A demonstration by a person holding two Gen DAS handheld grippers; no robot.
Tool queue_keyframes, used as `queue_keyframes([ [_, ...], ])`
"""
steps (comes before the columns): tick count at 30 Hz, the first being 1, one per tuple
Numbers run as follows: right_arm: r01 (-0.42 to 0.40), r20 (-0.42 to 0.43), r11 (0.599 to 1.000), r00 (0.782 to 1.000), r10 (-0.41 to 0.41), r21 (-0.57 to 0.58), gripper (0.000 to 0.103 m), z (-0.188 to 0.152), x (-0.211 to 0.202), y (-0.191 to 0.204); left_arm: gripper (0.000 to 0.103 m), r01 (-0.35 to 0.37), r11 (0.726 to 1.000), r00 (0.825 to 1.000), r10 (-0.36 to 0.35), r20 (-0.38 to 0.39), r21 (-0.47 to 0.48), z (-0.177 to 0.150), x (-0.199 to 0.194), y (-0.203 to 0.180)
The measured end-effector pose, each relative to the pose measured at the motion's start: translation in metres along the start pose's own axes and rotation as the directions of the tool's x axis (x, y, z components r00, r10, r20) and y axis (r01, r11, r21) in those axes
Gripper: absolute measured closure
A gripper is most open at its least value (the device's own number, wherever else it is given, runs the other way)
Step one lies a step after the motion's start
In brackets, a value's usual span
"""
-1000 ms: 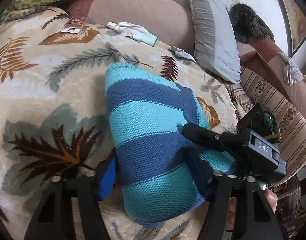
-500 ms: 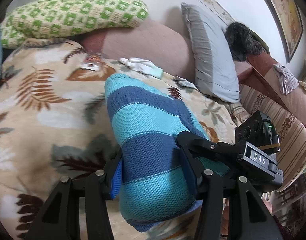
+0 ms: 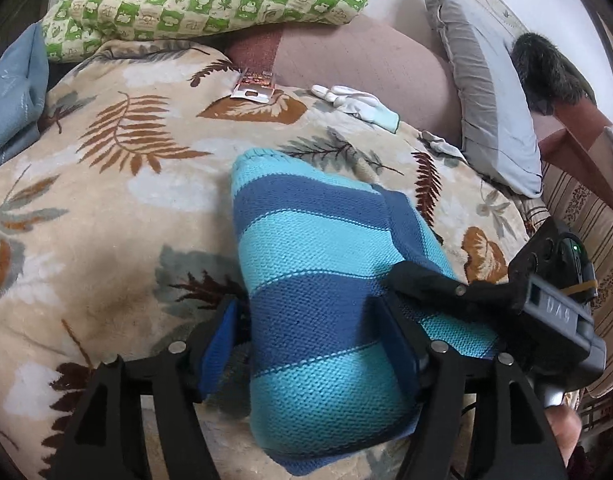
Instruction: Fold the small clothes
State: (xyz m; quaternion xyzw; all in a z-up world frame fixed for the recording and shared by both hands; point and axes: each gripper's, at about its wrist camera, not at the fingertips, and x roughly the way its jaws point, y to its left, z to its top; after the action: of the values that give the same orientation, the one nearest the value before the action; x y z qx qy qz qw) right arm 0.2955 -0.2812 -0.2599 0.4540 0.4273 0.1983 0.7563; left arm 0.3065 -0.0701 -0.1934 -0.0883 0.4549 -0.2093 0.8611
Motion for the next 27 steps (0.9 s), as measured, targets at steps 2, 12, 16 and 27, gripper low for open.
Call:
queue_keyframes([
  [2, -0.002, 0.010, 0.999, 1.000, 0.001, 0.035, 0.033, 0.004, -0.009, -0.001, 0.033, -0.021, 1.000, 1.000, 0.021, 0.021, 0.019, 0.001, -0.009, -0.004],
  [12, 0.150, 0.180, 0.969, 0.977, -0.115, -0.196, 0.033, -0.018, -0.076, 0.066, 0.025, -0.268, 0.957, 0.944, 0.237, 0.228, 0.113, -0.009, -0.090, -0.045],
  [16, 0.229, 0.281, 0.923, 0.949, -0.140, -0.311, 0.033, -0.042, -0.107, 0.104, 0.021, -0.405, 0.907, 0.886, 0.358, 0.295, 0.117, -0.023, -0.124, -0.059],
  [27, 0.327, 0.430, 0.832, 0.895, -0.120, -0.448, 0.033, -0.135, -0.178, 0.157, 0.020, -0.452, 0.887, 0.849, 0.395, 0.351, 0.094, -0.061, -0.217, -0.083],
])
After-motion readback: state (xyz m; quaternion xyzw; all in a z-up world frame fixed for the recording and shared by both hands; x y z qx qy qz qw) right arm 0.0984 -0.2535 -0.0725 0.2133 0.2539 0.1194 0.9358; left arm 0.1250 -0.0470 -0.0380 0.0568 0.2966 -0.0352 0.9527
